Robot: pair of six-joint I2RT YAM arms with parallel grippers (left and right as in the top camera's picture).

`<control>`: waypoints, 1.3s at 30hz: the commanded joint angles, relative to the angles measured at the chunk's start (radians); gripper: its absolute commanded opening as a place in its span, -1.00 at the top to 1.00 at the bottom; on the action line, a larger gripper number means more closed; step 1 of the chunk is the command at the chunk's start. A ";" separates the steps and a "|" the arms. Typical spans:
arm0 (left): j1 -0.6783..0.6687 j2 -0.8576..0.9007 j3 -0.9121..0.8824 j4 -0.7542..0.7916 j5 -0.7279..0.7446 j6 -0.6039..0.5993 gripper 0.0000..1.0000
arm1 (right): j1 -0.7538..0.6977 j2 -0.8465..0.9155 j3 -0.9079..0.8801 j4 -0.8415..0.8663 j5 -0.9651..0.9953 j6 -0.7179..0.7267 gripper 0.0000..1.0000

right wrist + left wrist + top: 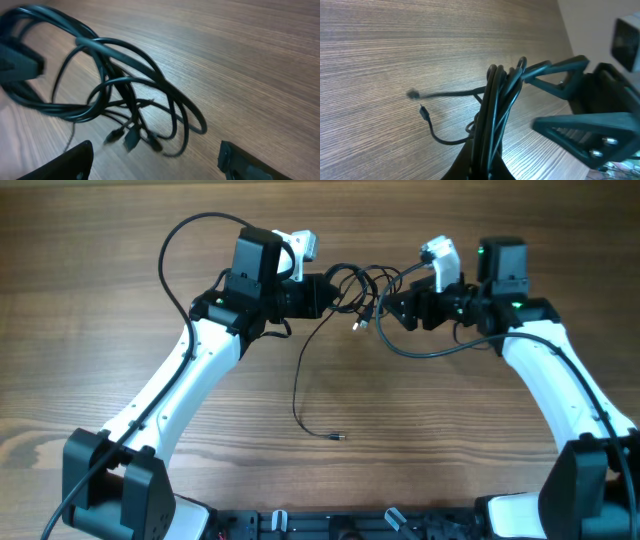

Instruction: Untangle cables

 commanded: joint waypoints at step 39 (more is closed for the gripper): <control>-0.010 -0.013 0.007 0.018 -0.130 -0.351 0.92 | -0.172 0.149 0.005 -0.058 -0.413 0.112 -1.00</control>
